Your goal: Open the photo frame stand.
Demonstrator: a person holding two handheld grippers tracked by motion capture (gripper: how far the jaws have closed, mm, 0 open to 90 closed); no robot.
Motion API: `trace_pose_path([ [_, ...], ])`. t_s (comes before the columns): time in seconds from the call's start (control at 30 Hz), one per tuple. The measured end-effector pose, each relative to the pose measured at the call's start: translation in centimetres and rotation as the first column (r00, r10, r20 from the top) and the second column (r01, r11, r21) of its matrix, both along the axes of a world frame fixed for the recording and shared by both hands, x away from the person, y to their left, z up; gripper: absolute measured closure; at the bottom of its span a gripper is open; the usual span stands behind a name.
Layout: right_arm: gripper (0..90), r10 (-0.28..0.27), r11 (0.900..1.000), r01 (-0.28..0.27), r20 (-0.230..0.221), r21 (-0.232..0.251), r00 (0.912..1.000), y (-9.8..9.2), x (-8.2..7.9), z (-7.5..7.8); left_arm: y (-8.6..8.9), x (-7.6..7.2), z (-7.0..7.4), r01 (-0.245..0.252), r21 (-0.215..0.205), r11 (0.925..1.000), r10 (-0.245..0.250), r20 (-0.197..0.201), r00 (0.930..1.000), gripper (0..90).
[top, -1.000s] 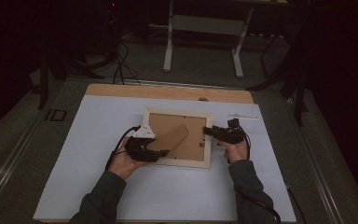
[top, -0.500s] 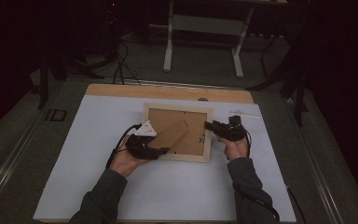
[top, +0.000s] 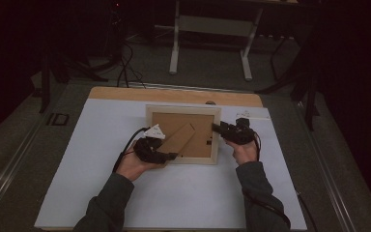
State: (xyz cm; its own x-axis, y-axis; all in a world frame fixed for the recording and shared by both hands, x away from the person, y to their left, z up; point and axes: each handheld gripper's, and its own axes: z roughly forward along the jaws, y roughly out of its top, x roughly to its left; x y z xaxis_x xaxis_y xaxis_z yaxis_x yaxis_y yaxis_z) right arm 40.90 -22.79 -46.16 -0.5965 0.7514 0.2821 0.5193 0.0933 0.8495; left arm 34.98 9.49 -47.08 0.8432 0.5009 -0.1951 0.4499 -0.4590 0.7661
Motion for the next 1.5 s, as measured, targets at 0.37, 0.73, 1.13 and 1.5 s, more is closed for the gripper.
trace_pose_path([
  [0.37, 61.8, 0.019, 0.999, -0.016, 0.065, -0.043, 0.9977, 0.4, -0.5, 0.7, 0.3, 0.5, 0.1, -0.029, -0.013, 0.9995, 0.029, -0.044, 0.9986, 69.8],
  [0.73, 62.3, 0.007, 0.997, 0.003, 0.124, -0.082, 0.9923, 0.6, -0.8, 1.5, 0.0, 1.2, -0.3, -0.105, 0.037, 0.9938, 0.105, -0.007, 0.9944, 73.7],
  [1.13, 61.9, 0.001, 0.995, 0.016, 0.168, -0.096, 0.9859, 0.9, -1.0, 1.9, -0.3, 2.1, -0.8, -0.194, 0.068, 0.9787, 0.192, 0.03, 0.9809, 75.5],
  [1.5, 61.7, -0.022, 0.994, 0.039, 0.169, -0.098, 0.9853, 1.0, -0.8, 2.0, -0.6, 2.3, -1.0, -0.211, 0.07, 0.975, 0.208, 0.05, 0.9769, 75.9],
])
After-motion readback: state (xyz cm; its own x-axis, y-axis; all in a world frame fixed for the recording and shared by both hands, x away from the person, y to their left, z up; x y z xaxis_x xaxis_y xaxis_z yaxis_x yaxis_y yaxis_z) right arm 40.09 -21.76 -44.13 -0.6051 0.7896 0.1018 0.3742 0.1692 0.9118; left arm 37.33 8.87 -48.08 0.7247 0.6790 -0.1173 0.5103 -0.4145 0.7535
